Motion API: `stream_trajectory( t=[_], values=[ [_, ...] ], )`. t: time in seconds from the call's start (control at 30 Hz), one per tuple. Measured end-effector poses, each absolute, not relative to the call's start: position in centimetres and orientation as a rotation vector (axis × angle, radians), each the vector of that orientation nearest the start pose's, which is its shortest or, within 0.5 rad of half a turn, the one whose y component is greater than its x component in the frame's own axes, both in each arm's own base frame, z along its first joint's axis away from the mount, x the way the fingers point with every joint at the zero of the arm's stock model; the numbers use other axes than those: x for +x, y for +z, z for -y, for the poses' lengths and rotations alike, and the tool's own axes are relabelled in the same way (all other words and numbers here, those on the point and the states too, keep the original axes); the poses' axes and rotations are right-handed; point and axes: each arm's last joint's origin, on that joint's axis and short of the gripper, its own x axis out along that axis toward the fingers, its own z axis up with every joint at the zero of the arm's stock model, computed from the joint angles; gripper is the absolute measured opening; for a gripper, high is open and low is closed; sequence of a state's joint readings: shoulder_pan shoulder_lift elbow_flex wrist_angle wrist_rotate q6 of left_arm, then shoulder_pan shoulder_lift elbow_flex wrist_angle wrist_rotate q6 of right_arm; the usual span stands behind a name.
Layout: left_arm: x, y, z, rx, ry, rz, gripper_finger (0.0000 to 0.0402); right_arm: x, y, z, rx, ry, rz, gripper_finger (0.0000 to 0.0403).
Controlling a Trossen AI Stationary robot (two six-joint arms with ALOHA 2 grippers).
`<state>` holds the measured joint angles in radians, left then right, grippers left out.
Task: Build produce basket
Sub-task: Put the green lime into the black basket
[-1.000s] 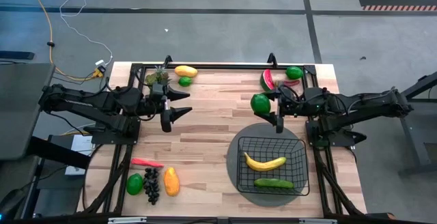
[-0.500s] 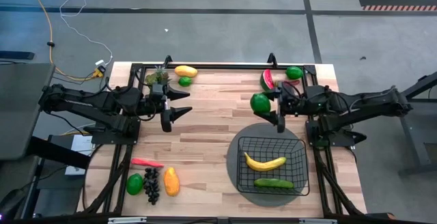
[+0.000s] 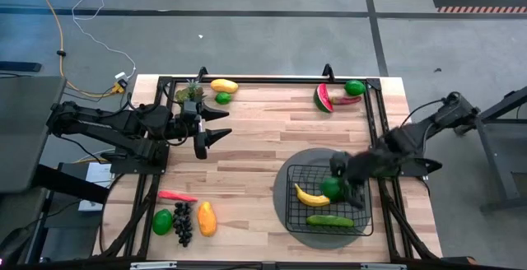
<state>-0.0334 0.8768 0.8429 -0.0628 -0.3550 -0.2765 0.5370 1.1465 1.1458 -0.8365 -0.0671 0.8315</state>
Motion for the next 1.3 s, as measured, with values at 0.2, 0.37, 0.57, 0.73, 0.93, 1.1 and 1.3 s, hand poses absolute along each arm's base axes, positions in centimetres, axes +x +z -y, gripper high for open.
stream_trajectory(
  t=[0.2,0.37,0.57,0.73,0.93,1.1,1.3],
  values=[
    [19.3,34.9,-0.4,-0.255,0.332,-0.050,0.0278,18.2,28.8,-14.4,0.578,0.065,-1.251,0.0300],
    [19.3,34.9,-0.4,-0.255,0.331,-0.050,0.0278,18.4,25.0,-15.1,0.496,-0.047,-1.385,0.0300],
    [19.3,34.9,-0.4,-0.255,0.329,-0.050,0.0278,19.0,22.0,-15.6,0.405,-0.101,-1.484,0.0300],
    [19.3,34.9,-0.4,-0.255,0.329,-0.050,0.0278,19.5,20.5,-16.1,0.360,-0.111,-1.523,0.0300],
    [19.3,34.9,-0.4,-0.255,0.329,-0.050,0.0278,19.4,18.9,-17.2,0.257,-0.093,-1.580,0.0300],
    [19.3,34.9,-0.4,-0.255,0.329,-0.050,0.0278,19.2,17.7,-18.0,0.202,-0.106,-1.610,0.0300],
    [19.3,34.9,-0.4,-0.255,0.329,-0.050,0.0278,19.2,16.8,-18.3,0.174,-0.124,-1.634,0.0300]
  ],
)
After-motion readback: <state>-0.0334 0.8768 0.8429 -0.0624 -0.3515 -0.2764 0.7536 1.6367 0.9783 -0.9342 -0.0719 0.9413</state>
